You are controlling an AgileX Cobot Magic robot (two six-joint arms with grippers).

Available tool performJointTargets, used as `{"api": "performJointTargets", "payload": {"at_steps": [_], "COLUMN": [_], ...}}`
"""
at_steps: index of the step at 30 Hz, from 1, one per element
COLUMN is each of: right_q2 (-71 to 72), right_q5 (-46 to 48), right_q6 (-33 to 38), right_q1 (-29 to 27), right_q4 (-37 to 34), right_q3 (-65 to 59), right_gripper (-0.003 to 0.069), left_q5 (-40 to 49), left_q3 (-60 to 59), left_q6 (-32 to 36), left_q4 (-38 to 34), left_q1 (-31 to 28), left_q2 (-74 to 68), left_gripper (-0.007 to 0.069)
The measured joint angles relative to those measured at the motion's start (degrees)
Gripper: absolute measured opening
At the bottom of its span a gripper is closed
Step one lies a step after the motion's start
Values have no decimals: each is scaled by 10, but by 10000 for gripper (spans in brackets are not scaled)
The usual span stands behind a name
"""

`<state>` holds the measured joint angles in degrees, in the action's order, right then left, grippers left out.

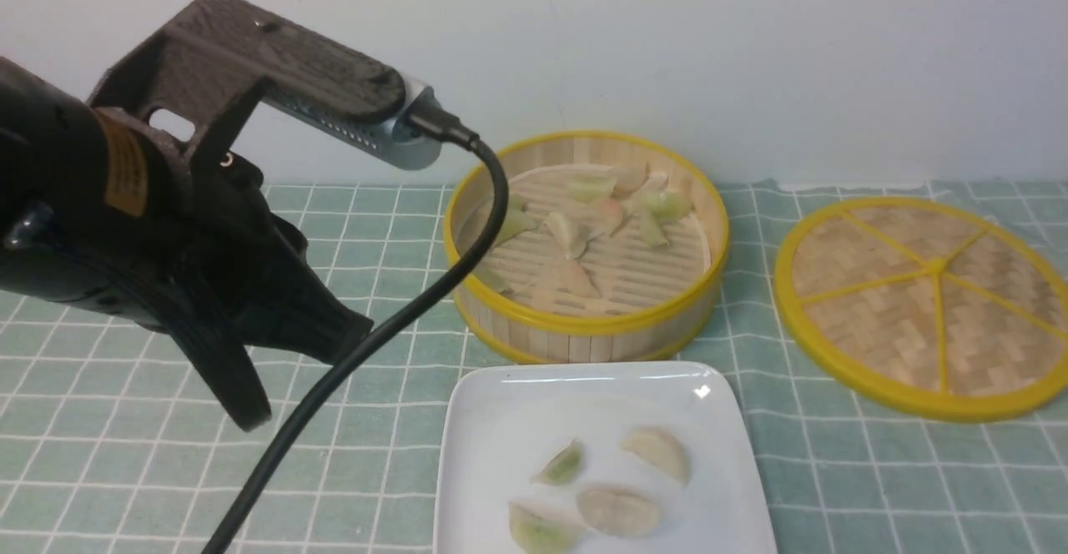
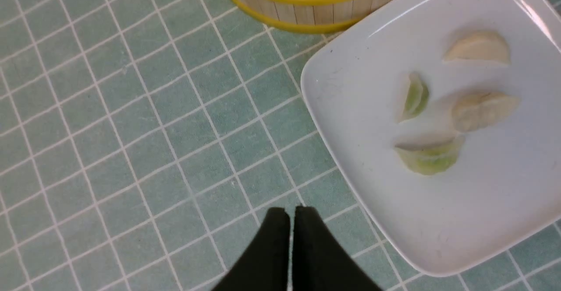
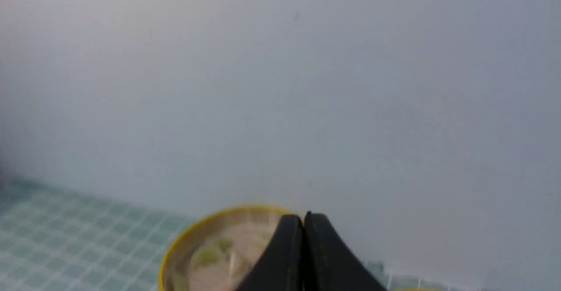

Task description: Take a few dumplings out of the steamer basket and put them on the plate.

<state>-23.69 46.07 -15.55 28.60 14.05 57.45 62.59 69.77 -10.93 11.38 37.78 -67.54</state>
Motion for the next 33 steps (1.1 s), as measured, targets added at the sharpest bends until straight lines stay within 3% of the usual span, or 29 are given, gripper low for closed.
{"api": "performJointTargets", "payload": {"at_steps": [1,3,8,15,26,33], "right_q2": [0,139,246,248,248,248], "right_q5": [0,-45,-67,-83,-83,-83], "right_q6": [0,-23,-59,-67,-67,-67], "right_q1": [0,0,0,0,0,0], "right_q4": [0,32,59,55,47,47], "right_q3": [0,-82,-194,-238,-240,-240], "right_gripper": [-11,-13,-13,-13,-13,-13], "left_q5": [0,-23,-71,-116,-275,-289], "left_q3": [0,0,0,-25,-227,-291], "left_q6": [0,0,0,1,-9,-12], "left_q4": [0,0,0,-1,1,0], "left_q1": [0,0,0,1,1,1], "left_q2": [0,0,0,24,298,404], "left_gripper": [-6,-6,-6,-6,-6,-6]}}
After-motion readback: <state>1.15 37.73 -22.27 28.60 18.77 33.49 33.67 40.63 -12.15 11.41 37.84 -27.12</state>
